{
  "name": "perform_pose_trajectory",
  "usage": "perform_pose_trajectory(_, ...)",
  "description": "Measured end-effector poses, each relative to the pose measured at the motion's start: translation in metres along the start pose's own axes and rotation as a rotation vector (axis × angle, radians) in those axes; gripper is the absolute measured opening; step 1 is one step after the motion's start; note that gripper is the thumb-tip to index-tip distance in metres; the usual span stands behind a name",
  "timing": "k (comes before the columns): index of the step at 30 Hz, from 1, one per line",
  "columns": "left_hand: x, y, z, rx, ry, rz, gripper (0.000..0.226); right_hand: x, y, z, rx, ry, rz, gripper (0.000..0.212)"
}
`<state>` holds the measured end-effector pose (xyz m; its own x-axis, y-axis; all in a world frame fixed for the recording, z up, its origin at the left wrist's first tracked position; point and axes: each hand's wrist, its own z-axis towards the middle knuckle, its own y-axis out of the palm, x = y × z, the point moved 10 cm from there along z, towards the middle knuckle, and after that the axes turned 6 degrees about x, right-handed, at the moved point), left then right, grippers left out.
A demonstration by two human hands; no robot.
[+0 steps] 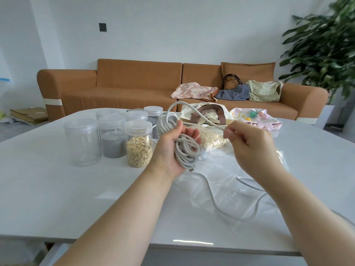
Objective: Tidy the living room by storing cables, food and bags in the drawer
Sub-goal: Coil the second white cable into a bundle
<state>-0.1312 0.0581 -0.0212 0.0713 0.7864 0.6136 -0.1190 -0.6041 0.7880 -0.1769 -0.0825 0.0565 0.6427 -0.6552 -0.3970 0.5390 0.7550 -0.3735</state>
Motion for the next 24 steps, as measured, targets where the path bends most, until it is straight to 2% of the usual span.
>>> perform_pose_trajectory(2, -0.003, 0.001, 0.001, 0.007, -0.018, 0.043, 0.045, -0.005, 0.004, -0.001, -0.037, -0.023, -0.016, 0.022)
perform_pose_trajectory(5, -0.004, 0.009, -0.002, -0.043, -0.027, 0.099, 0.036, -0.008, 0.014, -0.003, -0.109, -0.034, -0.061, 0.025)
perform_pose_trajectory(9, -0.007, 0.017, -0.004, -0.102, -0.012, 0.119, 0.037, -0.002, 0.026, -0.008, -0.221, 0.021, -0.143, 0.036)
perform_pose_trajectory(12, -0.007, 0.020, -0.006, -0.110, -0.009, 0.143, 0.038, -0.004, 0.029, -0.011, -0.288, 0.049, -0.111, 0.041)
perform_pose_trajectory(17, -0.006, 0.019, -0.011, -0.041, -0.011, 0.133, 0.058, -0.007, 0.040, -0.020, -0.476, 0.107, -0.008, 0.033)
perform_pose_trajectory(20, -0.006, 0.013, -0.008, 0.016, -0.013, 0.078, 0.041, -0.009, 0.044, -0.021, -0.539, 0.117, 0.014, 0.031)
perform_pose_trajectory(24, -0.003, 0.010, -0.005, 0.027, 0.005, 0.055, 0.039, -0.005, 0.049, -0.020, -0.617, 0.141, 0.008, 0.027)
